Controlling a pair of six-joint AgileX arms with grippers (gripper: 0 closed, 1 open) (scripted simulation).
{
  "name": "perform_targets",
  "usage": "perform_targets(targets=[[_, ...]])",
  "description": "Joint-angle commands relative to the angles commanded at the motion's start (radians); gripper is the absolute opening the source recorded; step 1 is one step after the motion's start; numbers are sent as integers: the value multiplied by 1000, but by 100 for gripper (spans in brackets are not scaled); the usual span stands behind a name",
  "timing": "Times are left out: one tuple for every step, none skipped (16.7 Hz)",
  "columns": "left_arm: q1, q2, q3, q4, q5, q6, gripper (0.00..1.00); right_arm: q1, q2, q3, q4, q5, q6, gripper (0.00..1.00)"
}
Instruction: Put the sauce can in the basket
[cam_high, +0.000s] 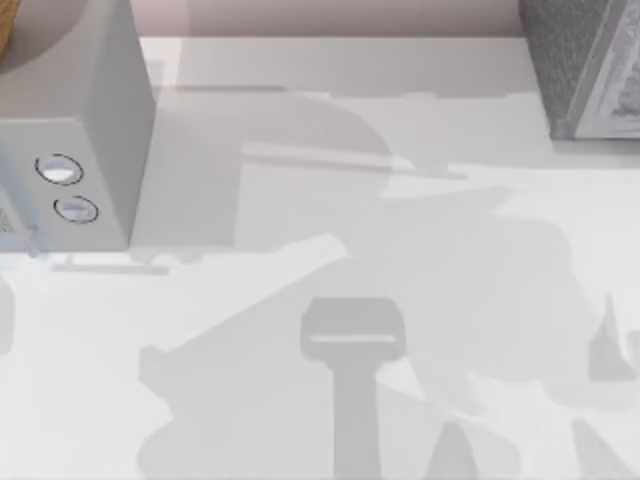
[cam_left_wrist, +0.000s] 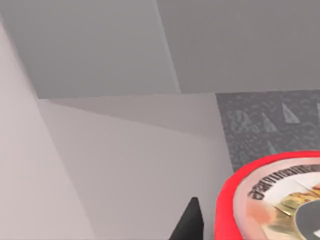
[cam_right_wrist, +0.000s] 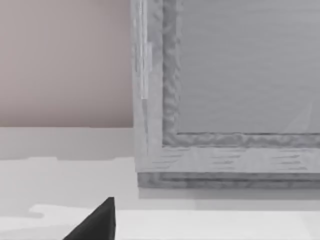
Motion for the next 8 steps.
perform_targets(targets=[[-1,70,75,-50,-6,12,0,0,0,0,0,0,0,100],[-2,134,142,-96,-12,24,0,0,0,0,0,0,0,100],[-3,190,200,-138,-19,34,0,0,0,0,0,0,0,100],[-3,238,249,-175,-26,43,0,0,0,0,0,0,0,100],[-4,277,289,-206,-32,50,0,0,0,0,0,0,0,100],[-4,306,318,-230,-37,56,0,0,0,0,0,0,0,100],[-4,326,338,-247,-41,60,0,0,0,0,0,0,0,100],[-4,335,348,-256,-43,62,0,0,0,0,0,0,0,100]])
